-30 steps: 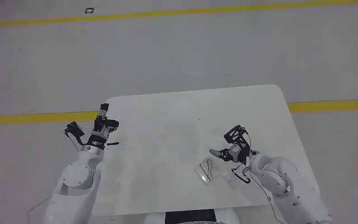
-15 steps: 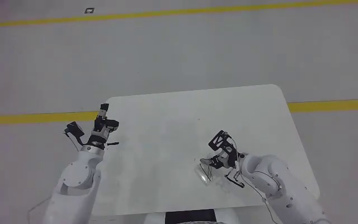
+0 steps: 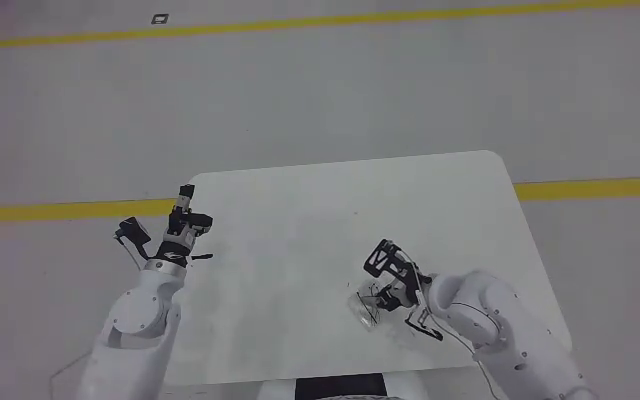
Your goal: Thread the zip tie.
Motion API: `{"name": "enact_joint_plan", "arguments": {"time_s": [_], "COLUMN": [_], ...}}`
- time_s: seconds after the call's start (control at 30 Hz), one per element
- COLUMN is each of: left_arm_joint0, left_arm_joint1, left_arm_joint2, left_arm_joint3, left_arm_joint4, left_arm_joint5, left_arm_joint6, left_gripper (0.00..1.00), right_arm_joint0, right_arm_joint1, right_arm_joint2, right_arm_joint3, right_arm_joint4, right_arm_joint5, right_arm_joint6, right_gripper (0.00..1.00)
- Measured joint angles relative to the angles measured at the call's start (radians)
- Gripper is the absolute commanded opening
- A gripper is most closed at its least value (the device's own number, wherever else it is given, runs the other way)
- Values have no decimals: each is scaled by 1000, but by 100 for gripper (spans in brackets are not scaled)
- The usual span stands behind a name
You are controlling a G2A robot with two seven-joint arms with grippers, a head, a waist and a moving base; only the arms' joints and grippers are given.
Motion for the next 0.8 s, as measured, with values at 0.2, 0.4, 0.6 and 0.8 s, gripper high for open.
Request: {"name": "enact_joint_plan", "arguments": {"time_s": [0.2, 0.4, 0.6, 0.8], "left_arm_joint0": [0, 0, 0, 0], "left_arm_joint1": [0, 0, 0, 0], "left_arm_joint2": [0, 0, 0, 0], "left_arm_joint3": [0, 0, 0, 0], "left_arm_joint4": [0, 0, 0, 0], "left_arm_joint5": [0, 0, 0, 0], "left_arm_joint6": [0, 0, 0, 0], "left_gripper": [100, 100, 100, 100], "right_arm_joint0": [34, 33, 31, 40], "right_arm_joint1": [-3, -3, -3, -2], "right_arm_joint2": [-28, -27, -36, -46], "right_arm_joint3": [-20, -20, -12, -52], "right_arm_joint4": [69, 68, 85, 146], "right_arm_joint5": [42, 41, 47, 129], "right_arm_joint6": [101, 99, 88, 163], "right_gripper": [100, 100, 100, 100]}}
